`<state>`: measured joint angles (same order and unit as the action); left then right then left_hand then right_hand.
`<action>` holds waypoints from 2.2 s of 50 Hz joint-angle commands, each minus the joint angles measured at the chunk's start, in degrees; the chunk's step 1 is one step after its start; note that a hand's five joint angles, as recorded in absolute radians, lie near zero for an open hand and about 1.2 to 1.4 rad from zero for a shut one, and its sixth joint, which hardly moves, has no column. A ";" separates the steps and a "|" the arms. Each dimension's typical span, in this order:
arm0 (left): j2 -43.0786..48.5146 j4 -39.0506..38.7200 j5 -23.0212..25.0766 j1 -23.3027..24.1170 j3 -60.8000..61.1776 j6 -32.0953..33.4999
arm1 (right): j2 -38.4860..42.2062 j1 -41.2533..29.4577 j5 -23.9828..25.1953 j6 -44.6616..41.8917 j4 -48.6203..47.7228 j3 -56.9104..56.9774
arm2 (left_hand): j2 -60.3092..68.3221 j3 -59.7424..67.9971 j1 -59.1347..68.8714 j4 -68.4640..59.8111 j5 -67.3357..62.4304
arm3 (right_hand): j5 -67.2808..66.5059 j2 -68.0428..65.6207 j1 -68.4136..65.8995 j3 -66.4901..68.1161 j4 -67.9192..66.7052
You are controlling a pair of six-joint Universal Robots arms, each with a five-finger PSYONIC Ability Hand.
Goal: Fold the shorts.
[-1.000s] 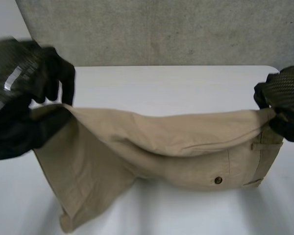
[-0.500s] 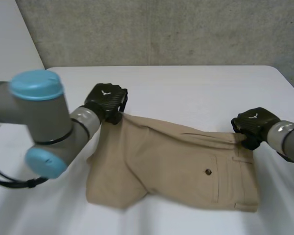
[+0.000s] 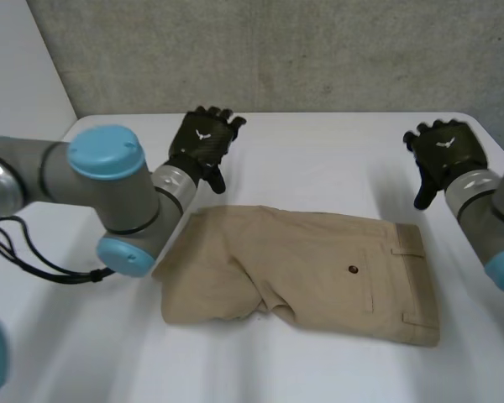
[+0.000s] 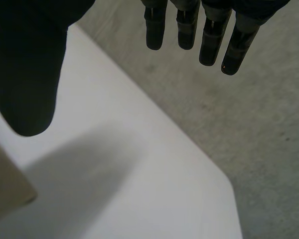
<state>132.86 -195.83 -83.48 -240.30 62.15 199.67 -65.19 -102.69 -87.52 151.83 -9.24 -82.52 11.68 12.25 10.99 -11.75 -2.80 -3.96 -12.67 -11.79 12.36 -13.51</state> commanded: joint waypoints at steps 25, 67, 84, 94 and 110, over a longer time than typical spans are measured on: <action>-27.92 2.65 -7.49 -0.43 42.79 -7.36 | -20.07 7.68 13.96 2.33 -1.22 -41.84 | 0.89 0.31 1.58 -0.82 0.23 | -24.88 -26.17 -27.06 26.49 -25.33; -31.70 3.44 -7.23 -4.73 45.61 -7.54 | -19.72 -2.93 11.42 -19.55 18.47 -9.52 | -1.30 -1.87 -0.61 1.37 2.41 | -66.04 -67.33 -68.21 67.64 -66.49; -34.42 3.35 -7.58 -5.00 44.73 -7.54 | 3.05 -32.48 21.60 -17.89 15.83 1.75 | -1.64 -2.21 -0.94 1.70 2.75 | 3.96 2.66 1.78 -2.35 3.50; -34.69 2.91 -7.31 -6.05 39.28 -7.54 | -5.47 -24.06 21.70 4.51 10.74 1.04 | -0.80 -1.37 -0.11 0.87 1.91 | 3.96 2.67 1.79 -2.36 3.51; -23.27 4.66 -7.93 7.21 26.01 -17.91 | -6.11 -14.73 13.09 19.82 13.71 0.51 | 0.04 -0.53 0.74 0.02 1.07 | 3.96 2.67 1.79 -2.36 3.51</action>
<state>104.04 -192.56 -91.12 -239.10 91.95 185.82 -76.41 -117.22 -70.64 171.94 1.63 -82.90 11.65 12.25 11.00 -11.75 -2.80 -3.96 -12.65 -11.74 12.35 -13.46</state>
